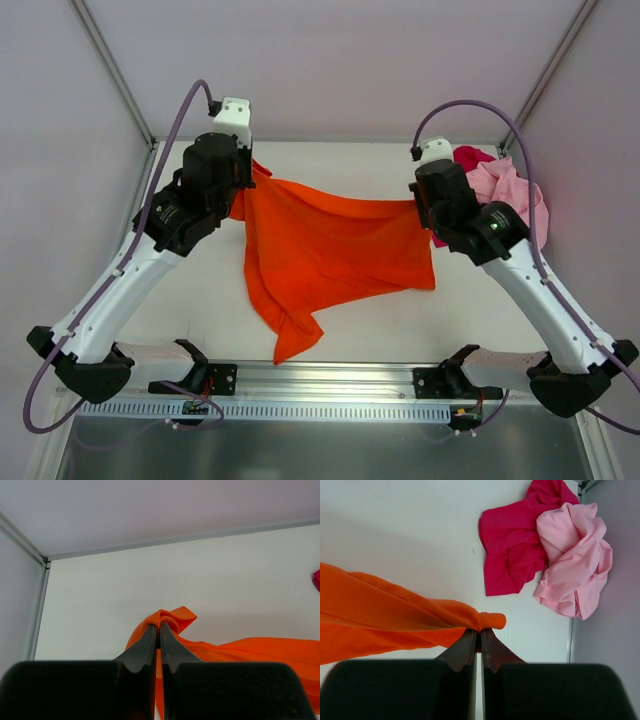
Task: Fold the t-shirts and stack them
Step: Flatten out the tshirt
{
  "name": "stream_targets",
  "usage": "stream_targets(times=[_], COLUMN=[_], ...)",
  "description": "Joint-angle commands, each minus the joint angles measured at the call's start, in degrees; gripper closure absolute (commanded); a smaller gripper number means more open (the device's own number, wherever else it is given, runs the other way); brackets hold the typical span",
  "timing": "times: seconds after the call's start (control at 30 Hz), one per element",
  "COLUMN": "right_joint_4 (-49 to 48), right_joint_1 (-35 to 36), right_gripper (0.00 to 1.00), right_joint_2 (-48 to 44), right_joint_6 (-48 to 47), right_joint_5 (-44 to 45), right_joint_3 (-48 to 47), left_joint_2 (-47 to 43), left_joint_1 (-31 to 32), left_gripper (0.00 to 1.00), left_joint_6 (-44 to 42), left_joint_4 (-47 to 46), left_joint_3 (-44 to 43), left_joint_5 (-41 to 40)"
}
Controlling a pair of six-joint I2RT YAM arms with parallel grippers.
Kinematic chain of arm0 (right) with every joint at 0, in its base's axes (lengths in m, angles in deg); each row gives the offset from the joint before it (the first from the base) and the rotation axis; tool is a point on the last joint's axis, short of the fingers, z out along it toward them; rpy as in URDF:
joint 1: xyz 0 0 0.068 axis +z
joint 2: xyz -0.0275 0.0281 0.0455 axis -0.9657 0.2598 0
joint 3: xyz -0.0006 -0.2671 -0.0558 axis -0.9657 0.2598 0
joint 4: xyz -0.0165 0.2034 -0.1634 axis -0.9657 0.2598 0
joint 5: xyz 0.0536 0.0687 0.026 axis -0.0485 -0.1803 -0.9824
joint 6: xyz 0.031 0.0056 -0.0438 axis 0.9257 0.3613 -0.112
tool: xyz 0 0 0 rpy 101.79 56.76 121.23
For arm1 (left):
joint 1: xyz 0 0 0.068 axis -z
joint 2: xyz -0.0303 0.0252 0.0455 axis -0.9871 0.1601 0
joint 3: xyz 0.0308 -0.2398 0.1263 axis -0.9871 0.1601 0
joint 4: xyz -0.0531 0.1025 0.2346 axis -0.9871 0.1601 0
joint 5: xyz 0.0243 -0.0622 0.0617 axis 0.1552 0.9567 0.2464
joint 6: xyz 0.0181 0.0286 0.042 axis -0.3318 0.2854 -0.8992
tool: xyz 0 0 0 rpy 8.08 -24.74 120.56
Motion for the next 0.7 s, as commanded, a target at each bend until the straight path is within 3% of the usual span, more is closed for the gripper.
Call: stream_targets(times=[0.0, 0.17, 0.3, 0.67], right_joint_4=[-5.69, -4.29, -10.61, -7.37], right_joint_1=[0.37, 0.54, 0.45, -2.00], right_gripper=[0.99, 0.99, 0.99, 0.99], right_joint_2=[1.89, 10.51, 17.70, 38.54], right_joint_6=[-1.15, -0.36, -2.64, -0.36], right_joint_5=[7.58, 14.00, 17.52, 19.20], right_joint_3=[0.13, -4.00, -5.49, -25.60], left_joint_2=[2.89, 5.19, 8.79, 21.00], left_joint_1=[-0.58, -1.02, -2.86, -6.55], left_gripper=[1.00, 1.00, 1.00, 1.00], left_joint_6=[2.94, 4.61, 5.31, 9.36], left_joint_4=[-2.54, -1.83, -1.31, -1.14], left_joint_3=[0.61, 1.75, 1.14, -1.66], left_joint_5=[-2.26, -7.19, -8.68, -9.83])
